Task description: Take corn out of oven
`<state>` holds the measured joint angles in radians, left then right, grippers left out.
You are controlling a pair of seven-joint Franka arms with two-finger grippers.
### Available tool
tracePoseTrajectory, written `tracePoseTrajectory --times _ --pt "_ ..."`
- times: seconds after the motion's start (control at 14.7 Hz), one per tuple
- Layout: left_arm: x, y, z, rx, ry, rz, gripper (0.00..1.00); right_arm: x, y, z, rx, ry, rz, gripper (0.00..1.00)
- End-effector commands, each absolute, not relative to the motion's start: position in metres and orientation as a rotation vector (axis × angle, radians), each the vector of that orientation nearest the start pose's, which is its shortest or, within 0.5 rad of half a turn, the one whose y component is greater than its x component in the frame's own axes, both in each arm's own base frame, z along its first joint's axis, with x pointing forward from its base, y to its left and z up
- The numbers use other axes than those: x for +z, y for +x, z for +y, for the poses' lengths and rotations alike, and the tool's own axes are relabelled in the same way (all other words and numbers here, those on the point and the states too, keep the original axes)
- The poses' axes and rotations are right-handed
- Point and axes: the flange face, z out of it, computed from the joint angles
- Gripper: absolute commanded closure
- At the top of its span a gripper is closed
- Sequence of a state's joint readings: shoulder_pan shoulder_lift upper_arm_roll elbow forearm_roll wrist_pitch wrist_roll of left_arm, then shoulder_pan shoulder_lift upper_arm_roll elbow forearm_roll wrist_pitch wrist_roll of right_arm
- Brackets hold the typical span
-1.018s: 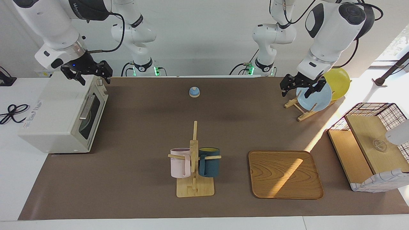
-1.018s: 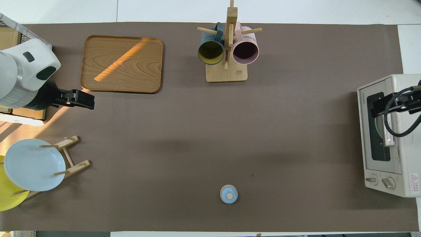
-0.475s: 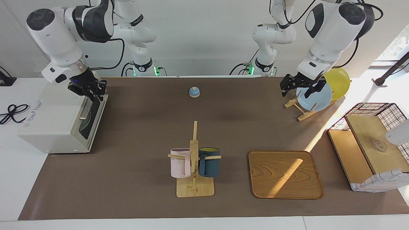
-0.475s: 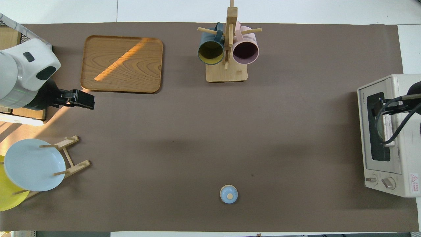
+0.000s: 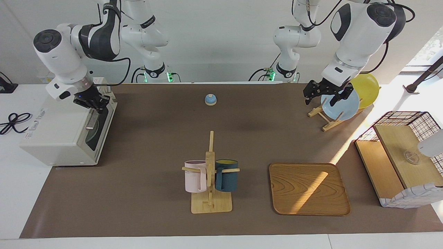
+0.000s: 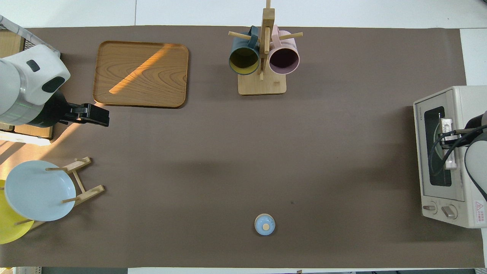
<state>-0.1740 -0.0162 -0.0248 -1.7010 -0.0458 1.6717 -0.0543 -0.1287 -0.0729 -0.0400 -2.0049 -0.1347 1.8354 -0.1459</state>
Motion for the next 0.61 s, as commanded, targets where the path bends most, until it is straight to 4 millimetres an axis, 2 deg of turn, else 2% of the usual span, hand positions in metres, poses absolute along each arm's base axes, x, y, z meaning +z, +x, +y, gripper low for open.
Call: tracePoseTrajectory --times 0.0,0.41,0.54 --pt "0.586 0.541 -0.111 0.018 -3.188 0.226 0.00 0.476 0.515 -0.102 0.184 -3.276 -0.079 1.00" --pt "0.586 0.541 -0.111 0.018 -3.190 0.223 0.00 0.459 0.519 -0.105 0.215 -3.293 -0.140 1.00" --pt "0.586 0.541 -0.111 0.018 -3.189 0.223 0.00 0.446 0.516 -0.103 0.221 -3.289 -0.145 1.00"
